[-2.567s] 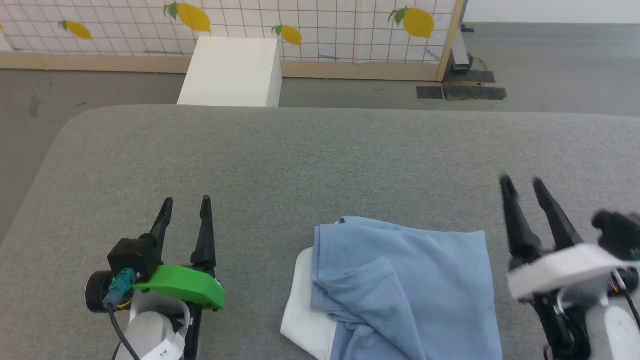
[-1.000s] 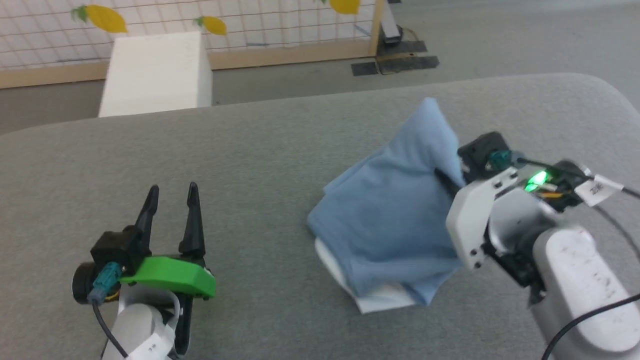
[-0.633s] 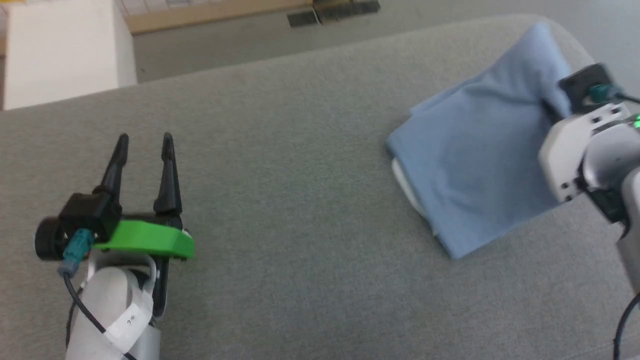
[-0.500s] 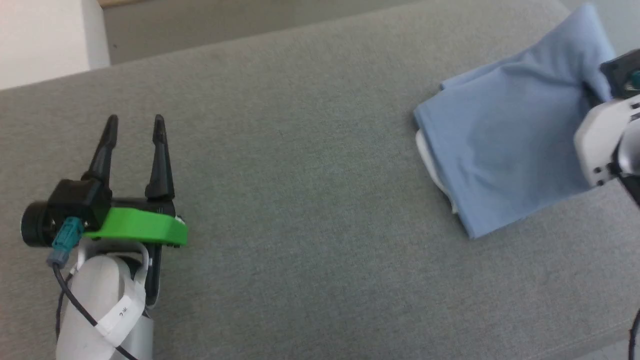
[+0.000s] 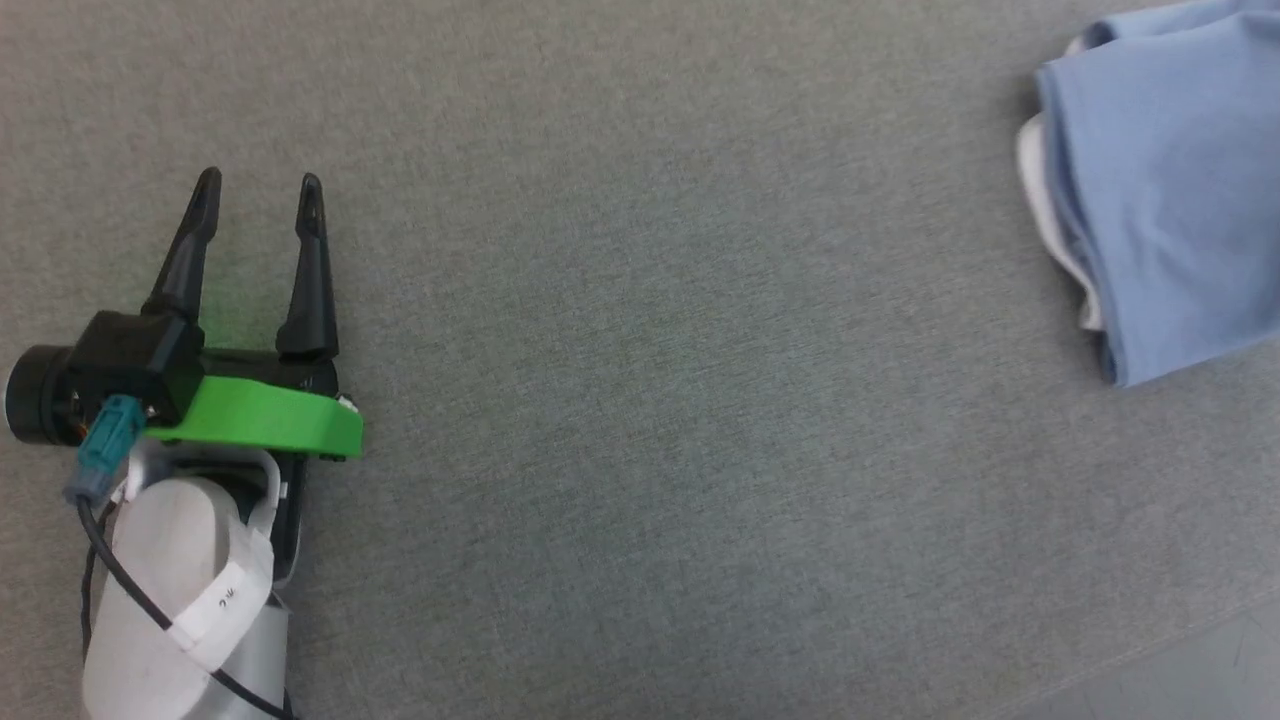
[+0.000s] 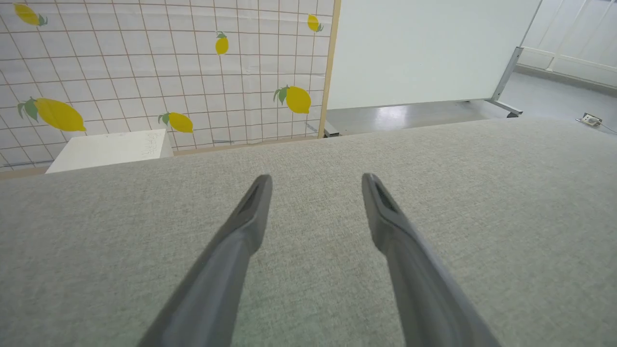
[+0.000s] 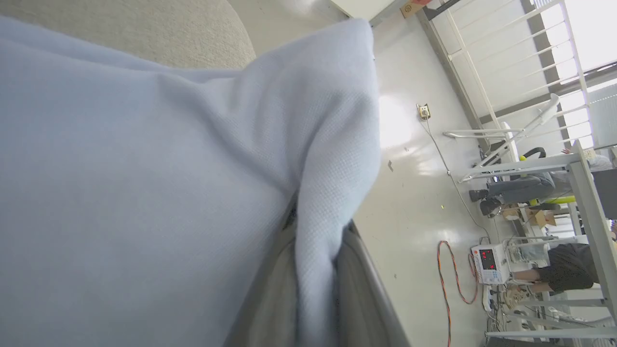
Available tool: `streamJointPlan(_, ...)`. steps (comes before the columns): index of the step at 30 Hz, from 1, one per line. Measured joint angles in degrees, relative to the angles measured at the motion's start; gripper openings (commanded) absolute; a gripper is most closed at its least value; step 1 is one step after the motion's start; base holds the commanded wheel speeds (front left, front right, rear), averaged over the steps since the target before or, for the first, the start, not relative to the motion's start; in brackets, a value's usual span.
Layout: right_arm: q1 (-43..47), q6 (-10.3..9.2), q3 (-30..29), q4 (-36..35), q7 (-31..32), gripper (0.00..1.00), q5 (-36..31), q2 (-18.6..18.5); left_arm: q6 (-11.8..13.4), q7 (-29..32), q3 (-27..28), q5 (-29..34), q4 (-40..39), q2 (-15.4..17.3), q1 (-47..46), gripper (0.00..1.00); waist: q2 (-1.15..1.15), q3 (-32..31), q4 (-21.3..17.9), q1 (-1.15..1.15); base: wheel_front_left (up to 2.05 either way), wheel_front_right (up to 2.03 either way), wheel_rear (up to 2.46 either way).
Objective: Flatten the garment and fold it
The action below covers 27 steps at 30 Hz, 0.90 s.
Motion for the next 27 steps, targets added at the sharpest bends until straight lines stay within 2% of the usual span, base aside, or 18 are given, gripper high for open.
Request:
streamJointPlan(4, -1.05, 0.00, -5.03, 1.66, -2.57, 0.00, -3.00, 2.05, 0.00, -0.25, -0.43, -0.07, 0.34, 0.09, -0.60, 1.00, 0.00, 1.26, 1.11, 0.00, 0.00, 0.00, 0.00)
streamJointPlan(5, -1.28, 0.00, -6.13, 2.15, -2.94, 0.17, -3.78, 2.55, -0.01, -0.43, -0.51, -0.13, 0.88, 0.15, -0.74, 1.00, 0.00, 1.31, 1.47, 0.00, 0.00, 0.00, 0.00)
streamJointPlan(6, -1.49, 0.00, -6.86, 2.74, -3.25, 0.41, -4.60, 2.92, -0.01, -0.68, -0.55, -0.19, 1.47, 0.18, -0.82, 1.00, 0.00, 1.22, 1.80, 0.00, 0.00, 0.00, 0.00)
streamJointPlan(7, -1.62, 0.00, -7.68, 3.11, -3.55, 1.00, -5.01, 3.34, 0.00, -0.88, -0.65, -0.24, 1.82, 0.14, -0.82, 1.00, 0.00, 1.01, 2.00, -0.01, 0.00, 0.00, 0.00)
streamJointPlan(12, -1.64, 0.00, -10.11, 3.69, -7.17, 1.00, -6.80, 5.14, 0.35, -2.40, -1.05, -0.68, 4.78, -0.67, -0.35, 1.00, 0.00, -1.60, 2.88, -0.01, 0.00, 0.00, 0.00)
streamJointPlan(17, -0.08, 0.00, -8.67, 3.49, -10.84, 1.00, -4.89, 6.32, 0.51, -3.61, -1.25, -1.74, 8.36, -2.32, 1.71, 1.00, 0.00, -6.21, 3.43, -0.01, 0.00, 0.00, 0.00)
streamJointPlan(22, 4.69, -0.01, -6.79, 1.08, -13.88, 1.00, 1.75, 7.39, 0.54, -4.21, -1.51, -3.35, 11.27, -4.38, 4.11, 1.00, 0.00, -12.08, 4.33, -0.01, 0.00, 0.00, 0.00)
streamJointPlan(27, 12.07, -0.02, -4.45, -5.94, -16.89, 1.00, 9.69, 9.60, 0.51, -4.32, -2.48, -4.69, 12.61, -5.93, 6.90, 1.00, 0.00, -17.96, 6.07, -0.02, 0.00, 0.00, 0.00)
